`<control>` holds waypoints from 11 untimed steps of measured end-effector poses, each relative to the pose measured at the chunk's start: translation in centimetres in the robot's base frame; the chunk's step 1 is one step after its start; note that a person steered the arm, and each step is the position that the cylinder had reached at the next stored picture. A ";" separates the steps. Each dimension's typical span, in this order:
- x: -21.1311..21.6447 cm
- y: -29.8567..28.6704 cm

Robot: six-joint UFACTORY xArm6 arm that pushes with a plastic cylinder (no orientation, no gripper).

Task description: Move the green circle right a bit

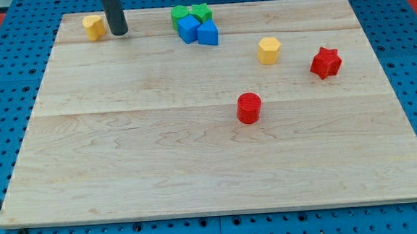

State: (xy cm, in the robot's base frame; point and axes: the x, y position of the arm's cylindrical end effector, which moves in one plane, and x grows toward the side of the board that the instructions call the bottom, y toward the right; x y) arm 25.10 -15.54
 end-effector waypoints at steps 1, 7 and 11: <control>0.0 7.1; -5.9 5.0; -1.8 11.5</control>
